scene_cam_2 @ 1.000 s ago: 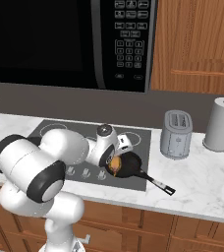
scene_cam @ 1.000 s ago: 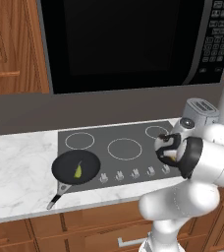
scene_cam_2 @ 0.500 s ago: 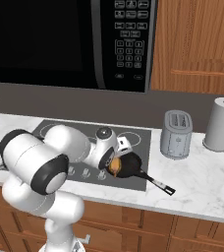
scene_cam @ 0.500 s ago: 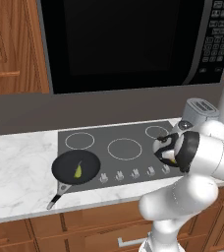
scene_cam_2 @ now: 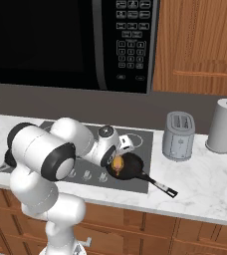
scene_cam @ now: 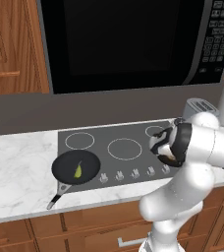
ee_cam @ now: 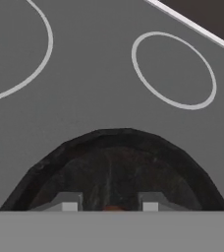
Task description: Place both pans onto different burners. Then place the lemon wedge and the chicken drumstick on different pans.
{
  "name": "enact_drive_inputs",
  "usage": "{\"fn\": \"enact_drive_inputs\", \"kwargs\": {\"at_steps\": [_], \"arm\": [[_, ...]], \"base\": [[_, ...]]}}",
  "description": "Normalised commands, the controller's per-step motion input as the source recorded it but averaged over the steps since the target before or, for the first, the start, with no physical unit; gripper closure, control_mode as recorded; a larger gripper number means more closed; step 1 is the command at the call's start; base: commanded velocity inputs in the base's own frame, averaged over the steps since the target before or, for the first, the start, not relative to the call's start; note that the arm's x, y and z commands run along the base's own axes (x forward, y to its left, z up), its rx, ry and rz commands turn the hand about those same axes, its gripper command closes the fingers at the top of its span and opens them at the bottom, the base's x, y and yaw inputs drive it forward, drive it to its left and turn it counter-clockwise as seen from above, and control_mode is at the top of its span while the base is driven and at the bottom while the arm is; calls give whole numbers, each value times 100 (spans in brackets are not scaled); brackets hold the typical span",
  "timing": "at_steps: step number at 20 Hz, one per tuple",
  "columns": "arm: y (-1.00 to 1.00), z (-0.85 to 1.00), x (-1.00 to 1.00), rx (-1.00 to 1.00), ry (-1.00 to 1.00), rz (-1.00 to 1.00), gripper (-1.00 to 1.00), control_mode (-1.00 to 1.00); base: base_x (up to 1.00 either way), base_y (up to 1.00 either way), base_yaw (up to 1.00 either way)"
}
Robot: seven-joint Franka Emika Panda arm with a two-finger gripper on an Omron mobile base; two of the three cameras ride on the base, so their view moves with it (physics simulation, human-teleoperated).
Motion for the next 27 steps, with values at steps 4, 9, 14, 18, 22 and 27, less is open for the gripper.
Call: {"fn": "enact_drive_inputs", "kwargs": {"at_steps": [4, 9, 14, 18, 22, 27], "arm": [[-8, -5, 26, 0, 0, 0, 100, -100], [-18, -21, 10, 0, 0, 0, 100, -100], [-20, -27, 6, 0, 0, 0, 100, -100], [-18, -16, 15, 0, 0, 0, 100, -100], [-14, -15, 14, 0, 0, 0, 100, -100], [-1, -7, 12, 0, 0, 0, -100, -100]], "base": [[0, 0, 0], [0, 0, 0], [0, 0, 0], [0, 0, 0], [0, 0, 0], [0, 0, 0]]}}
